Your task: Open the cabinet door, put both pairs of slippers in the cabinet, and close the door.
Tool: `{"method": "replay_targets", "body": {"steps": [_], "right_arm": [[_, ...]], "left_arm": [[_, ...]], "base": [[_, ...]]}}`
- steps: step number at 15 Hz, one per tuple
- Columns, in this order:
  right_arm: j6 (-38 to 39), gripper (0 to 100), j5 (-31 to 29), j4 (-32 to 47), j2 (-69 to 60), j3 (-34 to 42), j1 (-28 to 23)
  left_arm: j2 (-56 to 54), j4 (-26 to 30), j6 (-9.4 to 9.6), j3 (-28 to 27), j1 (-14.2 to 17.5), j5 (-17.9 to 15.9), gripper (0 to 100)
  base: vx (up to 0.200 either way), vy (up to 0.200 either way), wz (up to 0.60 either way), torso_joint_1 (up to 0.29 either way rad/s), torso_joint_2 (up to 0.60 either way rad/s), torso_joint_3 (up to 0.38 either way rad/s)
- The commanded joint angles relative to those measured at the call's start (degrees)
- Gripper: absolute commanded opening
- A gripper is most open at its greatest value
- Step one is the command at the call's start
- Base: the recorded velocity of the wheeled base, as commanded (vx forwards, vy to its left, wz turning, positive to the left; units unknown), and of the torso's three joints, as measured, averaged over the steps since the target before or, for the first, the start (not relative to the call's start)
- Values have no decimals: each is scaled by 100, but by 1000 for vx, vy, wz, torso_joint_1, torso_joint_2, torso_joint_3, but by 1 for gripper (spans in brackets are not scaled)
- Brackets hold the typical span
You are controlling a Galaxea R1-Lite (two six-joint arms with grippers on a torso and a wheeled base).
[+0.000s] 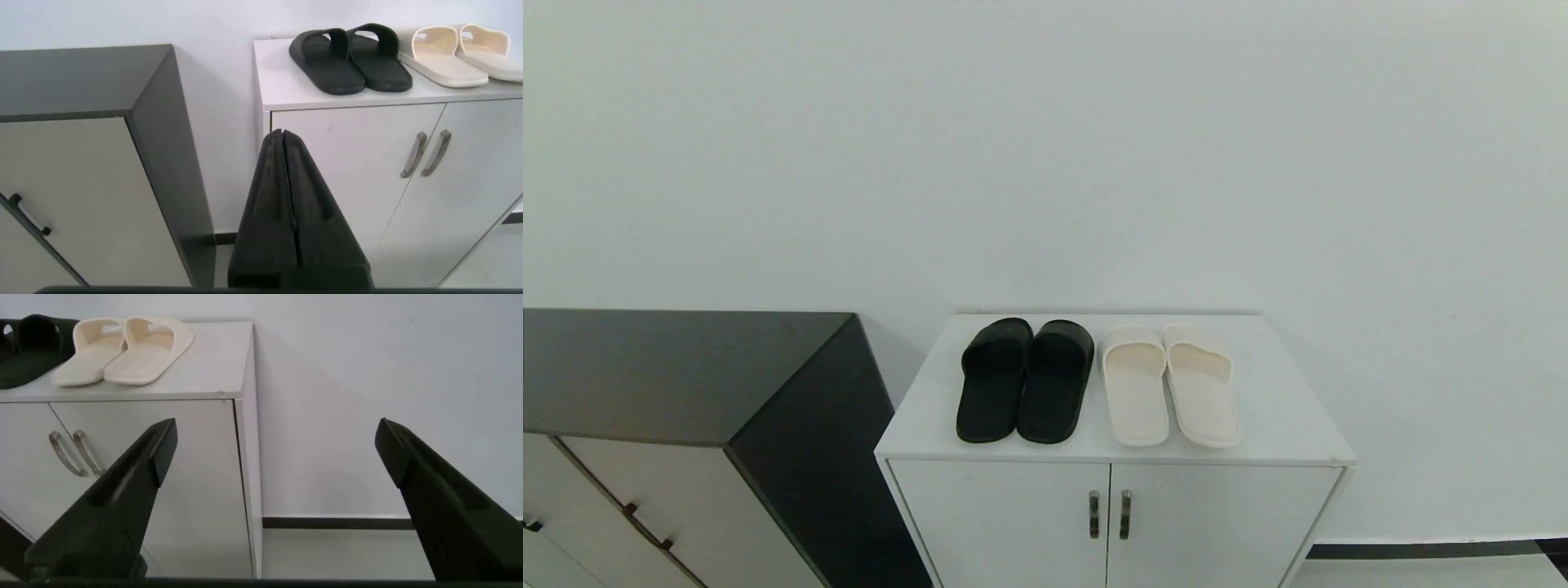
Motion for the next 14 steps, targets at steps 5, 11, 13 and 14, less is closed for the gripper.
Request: {"method": "replay_targets", "body": {"steps": [5, 11, 13, 14], "right_arm": [[-375, 100, -73, -29, 7, -18, -5], [178, 100, 191, -90, 1809, -1679, 4], [196, 100, 569, -547, 3163, -1670, 65], [222, 100, 578, -1198, 3875, -1670, 224]], "left_arm": [[-1, 0, -16, 0, 1, 60, 0], [-1, 0, -7, 0, 1, 51, 0], [-1, 0, 2, 0, 1, 51, 0], [-1, 0, 10, 0, 1, 43, 0]], "base": [[0, 0, 0, 0, 0, 0], [0, 0, 0, 0, 0, 0], [0, 0, 0, 0, 0, 0], [0, 0, 0, 0, 0, 0]]}}
